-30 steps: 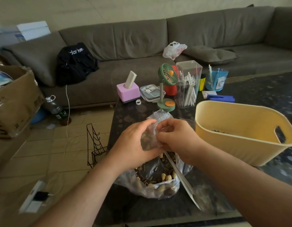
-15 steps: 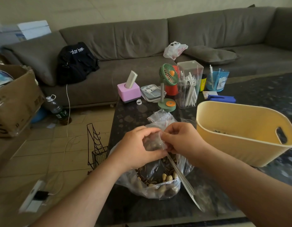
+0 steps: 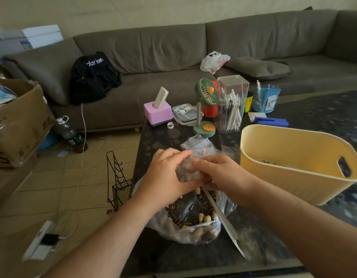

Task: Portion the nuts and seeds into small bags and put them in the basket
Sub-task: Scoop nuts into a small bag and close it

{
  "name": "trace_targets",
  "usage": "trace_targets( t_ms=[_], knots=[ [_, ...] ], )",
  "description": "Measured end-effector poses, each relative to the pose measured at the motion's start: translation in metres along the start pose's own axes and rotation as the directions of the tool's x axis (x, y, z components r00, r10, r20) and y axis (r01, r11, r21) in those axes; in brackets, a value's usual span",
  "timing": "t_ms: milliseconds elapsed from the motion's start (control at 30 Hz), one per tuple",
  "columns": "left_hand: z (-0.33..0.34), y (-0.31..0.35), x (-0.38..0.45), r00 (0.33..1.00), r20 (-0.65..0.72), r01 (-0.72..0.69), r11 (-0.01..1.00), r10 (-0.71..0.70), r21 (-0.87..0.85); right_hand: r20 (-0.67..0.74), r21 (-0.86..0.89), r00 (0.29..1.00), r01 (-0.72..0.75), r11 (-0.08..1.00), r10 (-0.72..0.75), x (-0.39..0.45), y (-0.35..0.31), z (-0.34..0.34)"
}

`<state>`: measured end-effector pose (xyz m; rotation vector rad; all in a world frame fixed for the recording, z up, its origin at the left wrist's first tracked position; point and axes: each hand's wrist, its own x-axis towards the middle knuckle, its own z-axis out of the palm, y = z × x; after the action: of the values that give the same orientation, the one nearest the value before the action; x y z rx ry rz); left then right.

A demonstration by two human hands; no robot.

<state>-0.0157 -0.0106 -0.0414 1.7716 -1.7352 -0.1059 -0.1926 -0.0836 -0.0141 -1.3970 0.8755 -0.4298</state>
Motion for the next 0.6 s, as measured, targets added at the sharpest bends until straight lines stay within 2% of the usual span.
trace_targets(
  t_ms=[200,600],
  knots=[
    [0.004,-0.0007,0.0004,0.998,-0.056,-0.021,0.999,0.023,0.038,0.018,0.261,0.997,-0.074,0.962,0.072,0.0016,0.0017,-0.0003],
    [0.0041,-0.0006,0.0005,0.991,-0.094,-0.09,0.992,0.098,0.085,0.06,0.278,0.994,-0.109,0.954,0.096,-0.0017,-0.0022,-0.0009]
  ],
)
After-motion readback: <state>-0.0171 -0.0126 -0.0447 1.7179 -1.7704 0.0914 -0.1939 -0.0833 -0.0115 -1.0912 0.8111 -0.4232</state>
